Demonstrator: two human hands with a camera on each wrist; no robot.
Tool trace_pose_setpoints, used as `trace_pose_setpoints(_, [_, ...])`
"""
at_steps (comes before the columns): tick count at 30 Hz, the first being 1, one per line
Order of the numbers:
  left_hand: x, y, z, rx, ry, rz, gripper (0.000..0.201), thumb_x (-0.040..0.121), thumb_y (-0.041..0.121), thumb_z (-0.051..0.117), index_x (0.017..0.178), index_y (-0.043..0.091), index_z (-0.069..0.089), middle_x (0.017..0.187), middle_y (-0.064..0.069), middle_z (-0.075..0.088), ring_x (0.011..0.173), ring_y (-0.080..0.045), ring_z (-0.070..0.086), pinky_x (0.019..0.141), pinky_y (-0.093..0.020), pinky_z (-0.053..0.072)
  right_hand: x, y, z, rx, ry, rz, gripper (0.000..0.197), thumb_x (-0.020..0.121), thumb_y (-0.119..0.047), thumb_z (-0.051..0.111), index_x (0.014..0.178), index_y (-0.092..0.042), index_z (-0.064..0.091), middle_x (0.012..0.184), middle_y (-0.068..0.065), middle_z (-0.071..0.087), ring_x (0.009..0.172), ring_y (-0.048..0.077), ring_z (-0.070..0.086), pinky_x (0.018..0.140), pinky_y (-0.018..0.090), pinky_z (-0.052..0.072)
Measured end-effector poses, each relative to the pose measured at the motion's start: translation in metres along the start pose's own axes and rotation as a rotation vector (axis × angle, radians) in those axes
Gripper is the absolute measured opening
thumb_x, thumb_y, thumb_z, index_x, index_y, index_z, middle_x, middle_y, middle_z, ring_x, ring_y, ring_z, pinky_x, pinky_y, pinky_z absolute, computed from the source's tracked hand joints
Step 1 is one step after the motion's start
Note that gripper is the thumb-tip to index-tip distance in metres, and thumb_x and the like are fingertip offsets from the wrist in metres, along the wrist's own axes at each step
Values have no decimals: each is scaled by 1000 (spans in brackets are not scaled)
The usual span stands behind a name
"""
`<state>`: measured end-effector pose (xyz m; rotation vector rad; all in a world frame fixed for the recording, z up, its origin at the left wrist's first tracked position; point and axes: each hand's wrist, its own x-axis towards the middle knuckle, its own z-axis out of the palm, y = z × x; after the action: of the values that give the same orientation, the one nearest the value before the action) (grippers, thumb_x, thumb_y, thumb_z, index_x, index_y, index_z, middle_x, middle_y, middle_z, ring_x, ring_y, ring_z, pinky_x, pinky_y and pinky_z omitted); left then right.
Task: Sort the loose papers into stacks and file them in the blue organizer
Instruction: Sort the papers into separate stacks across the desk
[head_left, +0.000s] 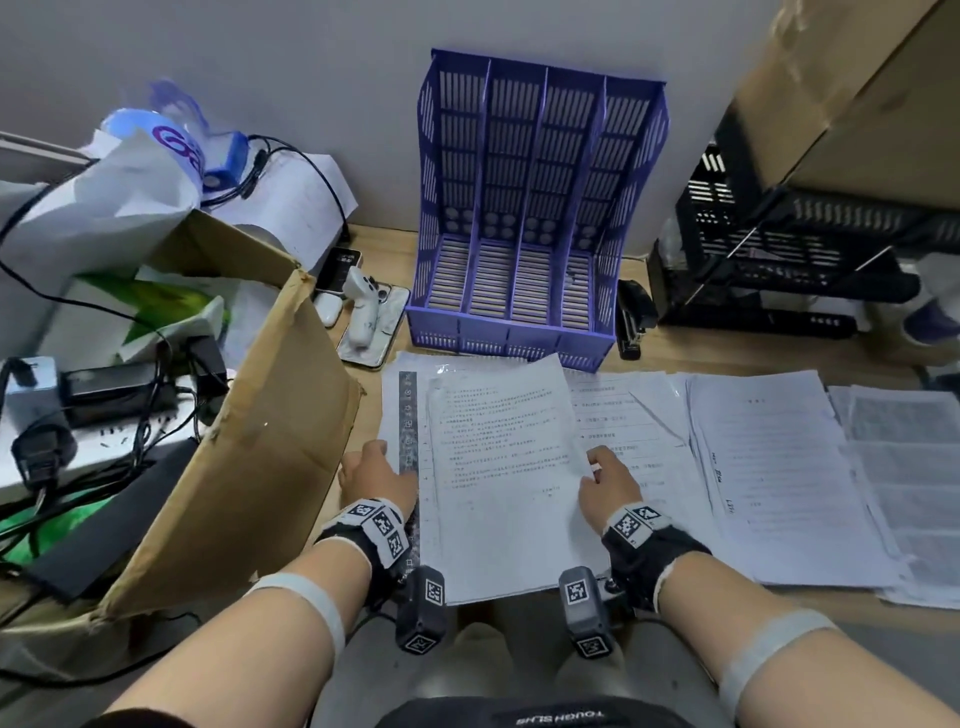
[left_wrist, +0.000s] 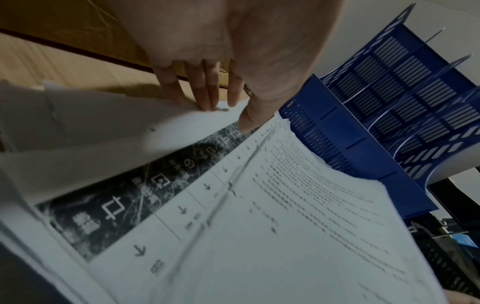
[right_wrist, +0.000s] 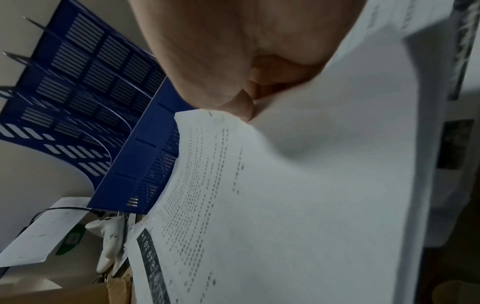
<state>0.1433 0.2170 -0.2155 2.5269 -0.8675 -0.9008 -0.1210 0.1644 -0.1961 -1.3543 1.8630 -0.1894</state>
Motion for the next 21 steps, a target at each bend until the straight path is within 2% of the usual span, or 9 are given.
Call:
trace_pose_setpoints(7, [1, 8, 1, 165, 4, -73, 80, 73, 32, 79, 138, 10, 38, 139, -21, 42, 132, -38, 36, 106, -48, 40, -2, 18, -30, 44, 149, 72, 27, 90, 0, 39, 109, -15, 50, 86, 7, 55, 71, 24, 49, 51, 19, 31])
trace_pose_setpoints(9, [5, 11, 2, 200, -63, -131, 87, 69, 34, 84, 135, 6, 34, 137, -24, 43, 130, -40, 41, 104, -48, 42, -1, 24, -37, 54, 144, 89, 24, 90, -2, 41, 108, -11, 53, 85, 6, 56, 74, 24, 51, 53, 23, 33])
trace_pose_setpoints(11, [10, 13, 3, 153, -106, -234, 89, 65, 29, 88, 128, 2, 32, 132, -27, 49, 122, -43, 51, 99, -48, 47, 1, 29, -40, 29, 95, 86, 20, 89, -4, 46, 105, -13, 53, 93, 7, 58, 79, 24, 52, 61, 27, 36])
trace_pose_setpoints(12, [12, 14, 3, 110, -125, -272, 86, 66, 25, 89, 127, -1, 34, 128, -27, 54, 116, -42, 56, 95, -47, 50, 2, 31, -41, 12, 66, 79, 18, 88, -6, 49, 103, -15, 53, 95, 7, 59, 80, 24, 53, 65, 27, 37])
trace_pose_setpoints(14, [15, 13, 2, 51, -187, -292, 69, 72, 18, 85, 123, -6, 47, 110, -22, 65, 96, -38, 64, 85, -40, 54, 4, 34, -40, 3, 22, 67, 16, 86, -7, 52, 99, -16, 52, 89, 6, 58, 76, 23, 53, 60, 27, 37])
trace_pose_setpoints(16, [15, 12, 0, 26, -232, -269, 48, 78, 13, 79, 117, -4, 57, 98, -19, 68, 81, -33, 61, 77, -35, 52, 5, 34, -38, 5, -18, 61, 14, 85, -7, 54, 95, -15, 52, 79, 3, 57, 71, 21, 52, 56, 25, 37])
trace_pose_setpoints(17, [14, 12, -2, 10, -232, -260, 42, 78, 13, 76, 114, -2, 59, 103, -19, 69, 82, -33, 61, 80, -35, 53, 6, 34, -37, 6, -40, 58, 13, 84, -7, 54, 94, -15, 53, 77, 2, 56, 71, 21, 52, 57, 25, 38])
trace_pose_setpoints(19, [9, 16, -3, 26, -193, -259, 40, 78, 17, 74, 113, 3, 60, 122, -21, 64, 101, -37, 61, 93, -42, 53, 9, 35, -36, 13, -79, 57, 12, 84, -6, 54, 92, -15, 53, 82, 6, 60, 74, 22, 54, 62, 28, 40])
trace_pose_setpoints(21, [-1, 22, 0, 105, -66, -266, 56, 78, 21, 73, 125, 6, 48, 136, -24, 47, 122, -41, 47, 103, -47, 43, 11, 37, -35, 41, -100, 46, 13, 84, -4, 51, 90, -16, 51, 91, 13, 66, 75, 25, 56, 65, 28, 41])
